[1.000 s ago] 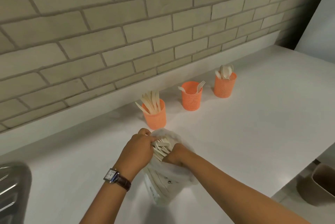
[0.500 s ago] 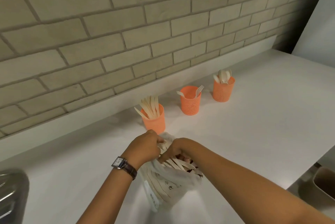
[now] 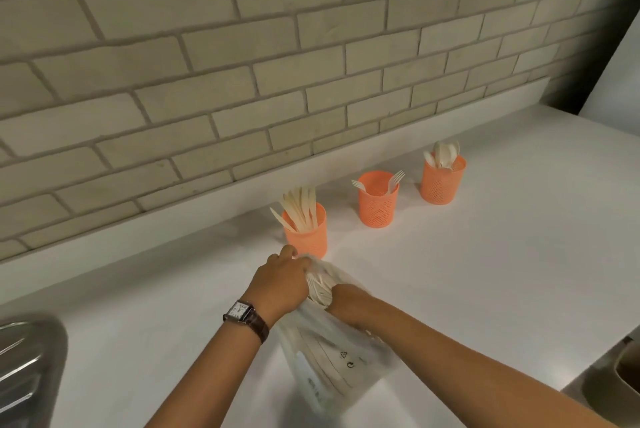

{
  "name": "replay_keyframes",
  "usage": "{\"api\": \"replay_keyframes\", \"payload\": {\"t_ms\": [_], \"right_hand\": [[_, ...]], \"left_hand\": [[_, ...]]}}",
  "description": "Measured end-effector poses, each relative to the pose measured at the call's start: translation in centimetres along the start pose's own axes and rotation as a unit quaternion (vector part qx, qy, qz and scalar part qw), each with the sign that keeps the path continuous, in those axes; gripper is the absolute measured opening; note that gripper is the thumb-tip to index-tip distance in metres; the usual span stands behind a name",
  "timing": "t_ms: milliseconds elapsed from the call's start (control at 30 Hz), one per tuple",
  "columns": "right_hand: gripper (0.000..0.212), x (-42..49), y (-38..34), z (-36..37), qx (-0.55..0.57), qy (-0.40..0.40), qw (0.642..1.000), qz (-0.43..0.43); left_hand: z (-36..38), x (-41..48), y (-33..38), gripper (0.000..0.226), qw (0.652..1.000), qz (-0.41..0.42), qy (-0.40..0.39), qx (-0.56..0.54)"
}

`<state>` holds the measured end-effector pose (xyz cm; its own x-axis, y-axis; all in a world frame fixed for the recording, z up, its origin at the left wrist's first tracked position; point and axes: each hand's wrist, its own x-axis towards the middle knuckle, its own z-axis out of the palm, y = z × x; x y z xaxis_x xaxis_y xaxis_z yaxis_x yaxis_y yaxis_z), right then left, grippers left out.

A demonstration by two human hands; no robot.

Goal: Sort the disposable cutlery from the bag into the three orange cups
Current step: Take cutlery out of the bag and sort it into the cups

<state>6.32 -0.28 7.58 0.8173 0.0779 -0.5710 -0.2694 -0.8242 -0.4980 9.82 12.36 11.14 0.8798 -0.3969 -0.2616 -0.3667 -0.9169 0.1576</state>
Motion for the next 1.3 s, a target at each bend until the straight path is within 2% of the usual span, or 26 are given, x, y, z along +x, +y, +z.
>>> {"api": "replay_keyframes", "payload": {"t_ms": [167,233,300,433,567,667,800,900,1067,1200,1300], "right_hand": [[0.01,-1.9,1.8,0.7,0.046,0.108,0.986,-0.121],[0.024,-2.7,2.2,1.0,0.039,0.137,0.977,-0.159],[0.028,-2.9,2.3,1.1,0.023,0.154,0.974,-0.166],[0.025,-2.1,2.0,1.0,0.008,0.133,0.982,-0.134],[0.038,-0.4,1.5,0.4,0.05,0.091,0.994,-0.041],[0.02,0.0,0.9,-0.5,0.025,0.046,0.999,-0.004],[0.023,-0.2,0.7,-1.2,0.001,0.022,1.0,-0.019],[0.029,-1.3,1.4,-1.3,0.013,0.035,0.997,-0.073],[0.007,-3.1,3.7,-3.0,0.14,0.086,0.975,-0.146],[0.025,-4.2,4.6,-4.2,0.287,0.101,0.939,-0.162],[0.028,-4.7,4.7,-4.2,0.333,0.111,0.921,-0.17]], "left_hand": [[-0.1,-0.3,-1.8,0.04,0.997,-0.046,0.026,-0.051],[-0.1,-0.8,-2.6,0.046,0.996,-0.054,0.027,-0.062],[-0.2,-1.3,-3.1,0.048,0.995,-0.034,0.029,-0.092],[-0.4,-2.3,-3.1,0.044,0.984,0.011,0.032,-0.172],[-0.4,-3.2,-2.1,0.055,0.974,0.034,0.049,-0.217],[-0.4,-3.4,-1.1,0.056,0.975,0.042,0.065,-0.21],[-0.1,-3.4,-1.3,0.056,0.971,0.021,0.049,-0.233],[0.0,-3.4,-2.1,0.058,0.967,-0.003,0.031,-0.253],[-0.3,-3.8,-4.0,0.056,0.964,-0.033,0.009,-0.262],[-0.3,-4.1,-4.4,0.056,0.963,-0.035,0.008,-0.266],[-0.2,-4.2,-4.0,0.054,0.959,-0.026,0.012,-0.283]]}}
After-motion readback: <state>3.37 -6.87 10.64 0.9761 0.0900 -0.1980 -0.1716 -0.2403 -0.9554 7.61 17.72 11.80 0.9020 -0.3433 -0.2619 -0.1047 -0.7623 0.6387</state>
